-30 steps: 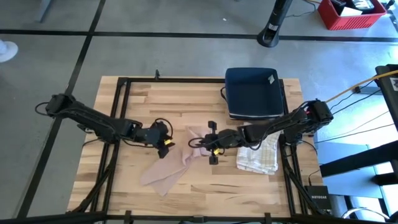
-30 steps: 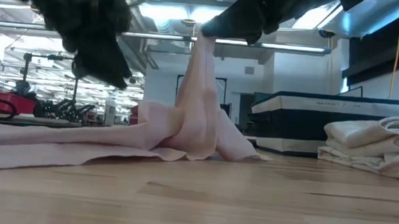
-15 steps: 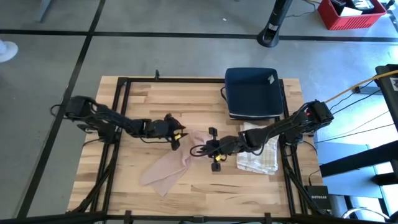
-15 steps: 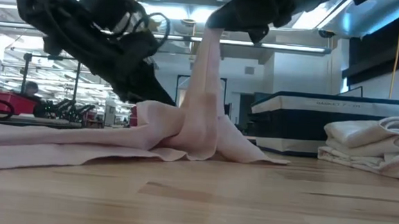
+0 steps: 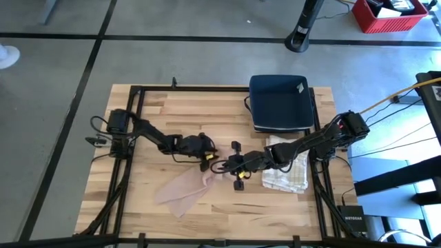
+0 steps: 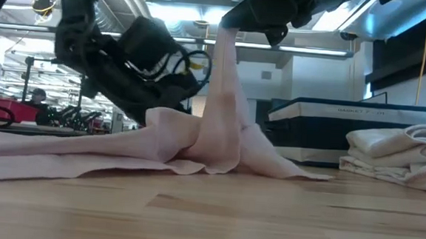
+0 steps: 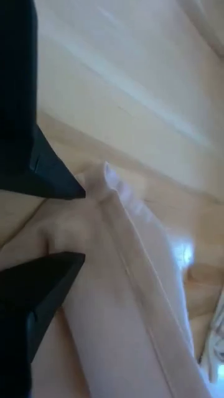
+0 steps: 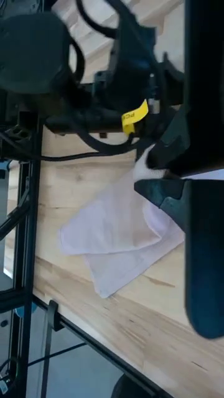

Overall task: Fold towel
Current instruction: Fold the light brown towel

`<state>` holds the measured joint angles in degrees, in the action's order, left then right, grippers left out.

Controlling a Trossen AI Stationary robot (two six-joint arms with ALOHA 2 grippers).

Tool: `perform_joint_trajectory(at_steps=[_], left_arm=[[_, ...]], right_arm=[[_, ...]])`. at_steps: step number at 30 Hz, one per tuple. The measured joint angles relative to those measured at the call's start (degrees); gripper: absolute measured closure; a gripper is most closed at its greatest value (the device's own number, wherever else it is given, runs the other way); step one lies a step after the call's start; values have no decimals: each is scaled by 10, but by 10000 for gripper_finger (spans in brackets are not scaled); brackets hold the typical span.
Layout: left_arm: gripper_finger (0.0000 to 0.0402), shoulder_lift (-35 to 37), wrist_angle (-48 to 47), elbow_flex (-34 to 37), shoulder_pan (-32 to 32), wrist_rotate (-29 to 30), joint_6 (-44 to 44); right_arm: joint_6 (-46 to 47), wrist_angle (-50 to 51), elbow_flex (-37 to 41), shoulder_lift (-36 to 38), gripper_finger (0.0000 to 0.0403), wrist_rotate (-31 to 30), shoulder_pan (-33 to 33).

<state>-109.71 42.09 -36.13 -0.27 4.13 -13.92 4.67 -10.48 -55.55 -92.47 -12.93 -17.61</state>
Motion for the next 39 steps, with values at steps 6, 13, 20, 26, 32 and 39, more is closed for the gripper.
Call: perform_joint_trajectory(at_steps=[6,13,20,26,32,39], left_arm=[[384,-31,8,-42,-1,-68,21],[400,91,-76,-31,-11,-69,34],[401,343,-279,-27,-59,59,100],[401,538,-404,-28,-134,223,117],[401,592,-474,-28,-189,258,65],[401,467,-558,-27,-207,240,-70]], right_arm=[[-3,3,0,1,398,0,0],[-34,25,0,44,398,-1,0],[-73,78,0,100,398,-42,1],[-74,137,0,118,398,-53,18],[22,214,31,101,398,-30,18],[145,161,128,73,398,-28,0]])
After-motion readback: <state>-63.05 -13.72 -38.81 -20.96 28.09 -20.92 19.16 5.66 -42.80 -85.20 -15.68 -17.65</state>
